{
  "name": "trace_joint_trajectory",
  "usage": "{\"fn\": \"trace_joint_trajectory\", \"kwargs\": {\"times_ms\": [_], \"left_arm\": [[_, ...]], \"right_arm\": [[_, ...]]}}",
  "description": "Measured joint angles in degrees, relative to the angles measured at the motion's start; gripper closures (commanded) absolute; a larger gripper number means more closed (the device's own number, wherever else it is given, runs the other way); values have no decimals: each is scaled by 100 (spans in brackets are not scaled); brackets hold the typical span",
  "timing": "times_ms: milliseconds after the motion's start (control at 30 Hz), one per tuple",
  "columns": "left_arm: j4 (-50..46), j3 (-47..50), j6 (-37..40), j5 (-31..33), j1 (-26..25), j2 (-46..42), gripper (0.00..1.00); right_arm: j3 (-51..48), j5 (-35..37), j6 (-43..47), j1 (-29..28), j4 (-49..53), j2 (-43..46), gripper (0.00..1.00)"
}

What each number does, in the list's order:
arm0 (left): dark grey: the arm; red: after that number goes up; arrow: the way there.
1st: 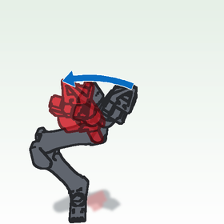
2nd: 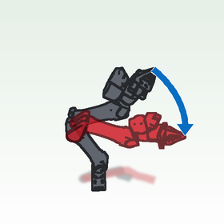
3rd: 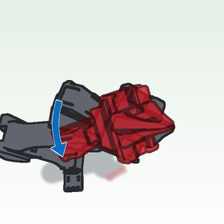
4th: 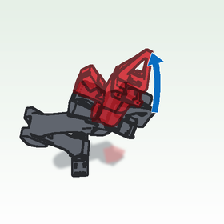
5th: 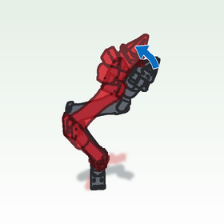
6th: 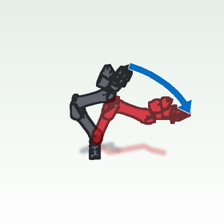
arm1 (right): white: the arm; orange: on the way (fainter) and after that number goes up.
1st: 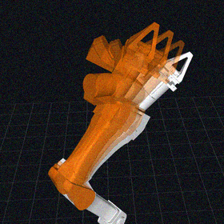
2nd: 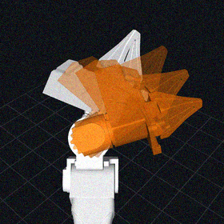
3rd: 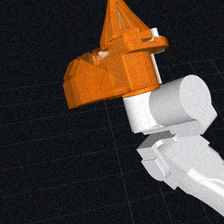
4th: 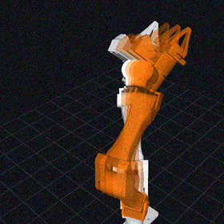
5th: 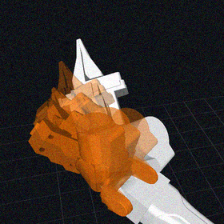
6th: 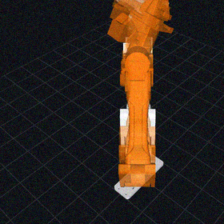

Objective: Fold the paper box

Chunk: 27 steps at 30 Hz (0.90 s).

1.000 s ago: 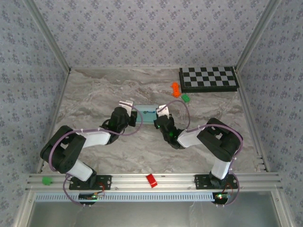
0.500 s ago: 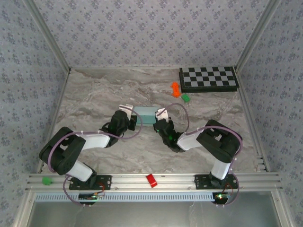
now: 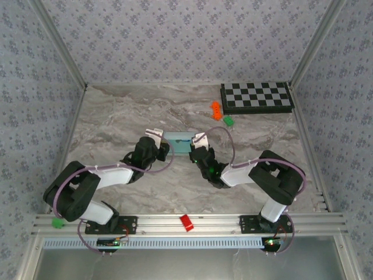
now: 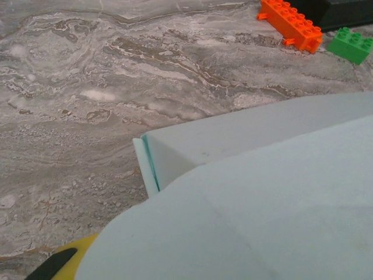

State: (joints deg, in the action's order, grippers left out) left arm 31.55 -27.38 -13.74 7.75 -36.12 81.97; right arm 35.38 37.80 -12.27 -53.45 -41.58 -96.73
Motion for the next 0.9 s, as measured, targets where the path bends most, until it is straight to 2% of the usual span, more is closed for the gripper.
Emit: {"fn": "trace_joint_trajectory", "kwargs": {"times_ms": [267,600,733,900], "left_arm": [[-66,269,131,-37,0,-398,50],[-651,557,323,-7,-2,-1392,43],[-1023,769,365,323,-2,-1961,37],[-1615,844,181,1318,13,-2380,29]], "right_arm": [[-173,-2,-20,-87,109,131,59],[-570,7,-179,-146,774,960,47],[-734,133,-256,-142,1185,1276,46],[-748,256,-352,26,1757,1449,46]]}}
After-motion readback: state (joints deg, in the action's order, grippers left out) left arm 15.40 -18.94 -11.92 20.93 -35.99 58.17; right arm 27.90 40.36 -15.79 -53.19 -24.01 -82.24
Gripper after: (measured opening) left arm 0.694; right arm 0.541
